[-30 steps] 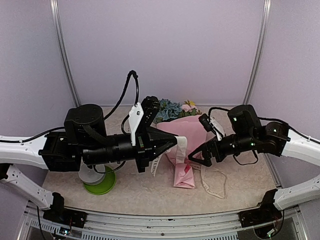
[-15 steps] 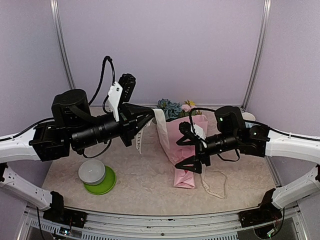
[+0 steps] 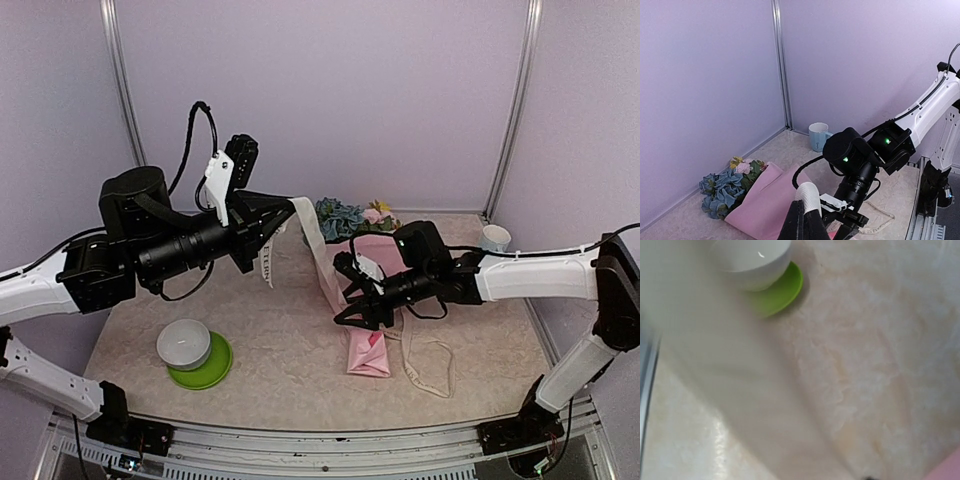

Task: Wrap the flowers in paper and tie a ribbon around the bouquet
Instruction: Cross the half-tied ribbon over the folded bouquet.

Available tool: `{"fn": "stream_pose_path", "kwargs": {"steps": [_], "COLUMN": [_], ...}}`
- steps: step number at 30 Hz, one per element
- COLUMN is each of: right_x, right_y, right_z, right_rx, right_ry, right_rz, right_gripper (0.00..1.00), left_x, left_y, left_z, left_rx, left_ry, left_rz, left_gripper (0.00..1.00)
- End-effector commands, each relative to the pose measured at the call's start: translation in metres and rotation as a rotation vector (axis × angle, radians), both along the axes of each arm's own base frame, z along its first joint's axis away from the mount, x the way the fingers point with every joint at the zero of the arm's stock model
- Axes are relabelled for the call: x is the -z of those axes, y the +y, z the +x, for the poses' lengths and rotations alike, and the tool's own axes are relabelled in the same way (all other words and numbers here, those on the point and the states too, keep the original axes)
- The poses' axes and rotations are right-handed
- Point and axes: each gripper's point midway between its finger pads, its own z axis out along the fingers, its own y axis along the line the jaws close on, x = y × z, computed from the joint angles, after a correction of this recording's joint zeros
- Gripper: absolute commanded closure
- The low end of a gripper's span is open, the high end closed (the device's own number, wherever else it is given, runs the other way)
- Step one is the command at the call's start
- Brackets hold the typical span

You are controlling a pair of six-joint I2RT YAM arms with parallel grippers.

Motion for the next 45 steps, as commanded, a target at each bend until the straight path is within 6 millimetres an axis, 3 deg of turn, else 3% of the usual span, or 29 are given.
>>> {"fn": "stream_pose_path", "kwargs": {"steps": [1, 6, 11, 16, 20, 27, 32, 38, 45], "right_x": [-0.013, -0.015, -0.011, -0.018, -0.012, -0.011, -0.005, 0.000, -0.002], "right_y": [0.003, -0.009, -0.009, -0.013, -0.006, 0.005, 0.011, 0.010, 0.007], "right_z": [0.007, 0.002, 0.006, 0.012, 0.016, 0.019, 0.019, 0.008, 0.005], "right_rx": [-0.002, -0.024, -0.067, -0.111, -0.156, -0.232, -0.264, -0.313, -0.300], "right_ry": [0.011, 0.026, 0.034, 0.040, 0.054, 0.099, 0.157, 0.221, 0.222], "right_rz": [0.069, 0.115, 0.087, 0.112, 0.070, 0.060, 0.064, 0.077, 0.087], "right_gripper": [0.65, 0.45, 0.32, 0.29, 0.26, 0.36, 0.41, 0.44, 0.63], "left_x": [-0.005, -0.001, -0.002, -0.004, -0.001, 0.001, -0.011, -0.009, -0.014], "left_y": [0.000, 0.000, 0.000, -0.001, -0.005, -0.010, -0.003, -0.002, 0.001], "left_z": [0.001, 0.001, 0.000, -0.010, -0.015, -0.014, -0.013, -0.015, -0.016], "left_rx": [0.013, 0.014, 0.017, 0.077, 0.112, 0.119, 0.094, 0.105, 0.103], "left_ry": [-0.027, -0.019, -0.017, -0.052, -0.070, -0.077, -0.094, -0.102, -0.105], "left_rz": [0.001, 0.011, 0.001, -0.001, 0.011, 0.026, 0.001, 0.004, -0.006], "left_gripper": [1.00, 1.00, 1.00, 1.00, 1.00, 1.00, 1.00, 1.00, 1.00]}}
